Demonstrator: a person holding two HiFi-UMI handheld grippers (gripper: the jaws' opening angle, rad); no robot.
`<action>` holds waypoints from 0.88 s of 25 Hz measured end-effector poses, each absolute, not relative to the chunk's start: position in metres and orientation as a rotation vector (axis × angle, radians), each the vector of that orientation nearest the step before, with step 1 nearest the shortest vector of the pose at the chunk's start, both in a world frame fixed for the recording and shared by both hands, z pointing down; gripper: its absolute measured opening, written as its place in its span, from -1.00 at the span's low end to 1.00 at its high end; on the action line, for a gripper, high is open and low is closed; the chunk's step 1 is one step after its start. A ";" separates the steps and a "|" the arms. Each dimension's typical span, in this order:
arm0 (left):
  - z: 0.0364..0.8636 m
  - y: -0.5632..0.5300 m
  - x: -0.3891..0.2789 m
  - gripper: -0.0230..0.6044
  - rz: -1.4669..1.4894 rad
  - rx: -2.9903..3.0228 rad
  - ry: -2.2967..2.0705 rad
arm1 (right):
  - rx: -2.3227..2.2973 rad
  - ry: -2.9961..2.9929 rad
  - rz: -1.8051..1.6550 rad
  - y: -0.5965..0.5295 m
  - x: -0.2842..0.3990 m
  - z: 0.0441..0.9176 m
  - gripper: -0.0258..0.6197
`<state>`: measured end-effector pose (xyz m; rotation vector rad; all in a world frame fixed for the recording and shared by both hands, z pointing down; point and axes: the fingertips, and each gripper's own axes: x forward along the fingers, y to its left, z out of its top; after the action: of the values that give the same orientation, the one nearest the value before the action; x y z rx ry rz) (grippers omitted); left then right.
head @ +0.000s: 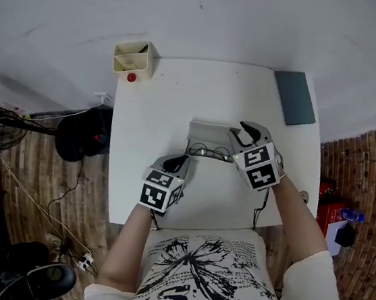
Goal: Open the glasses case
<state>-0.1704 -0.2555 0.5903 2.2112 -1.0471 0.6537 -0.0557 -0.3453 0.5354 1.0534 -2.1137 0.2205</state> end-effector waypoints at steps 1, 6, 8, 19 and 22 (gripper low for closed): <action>0.583 -0.257 -0.173 -0.88 0.643 2.224 -1.062 | 1.071 -2.127 0.226 -0.341 -0.056 0.528 -0.49; 0.529 -0.265 -0.181 -0.88 0.502 2.325 -1.138 | 1.189 -2.200 0.218 -0.324 -0.051 0.492 -0.80; 0.503 -0.267 -0.183 -0.88 0.430 2.380 -1.161 | 1.228 -2.245 0.198 -0.316 -0.050 0.475 -0.87; 0.376 -0.253 -0.187 -0.88 0.252 2.685 -1.292 | 1.387 -2.490 0.081 -0.273 -0.042 0.387 -0.88; 0.347 -0.243 -0.188 -0.88 0.234 2.761 -1.326 | 1.423 -2.538 0.057 -0.264 -0.038 0.369 -0.88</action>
<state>-0.1884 -0.2428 0.3475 2.7608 -1.3262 0.2342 -0.0381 -0.2639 0.3695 1.4233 -2.5378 0.0573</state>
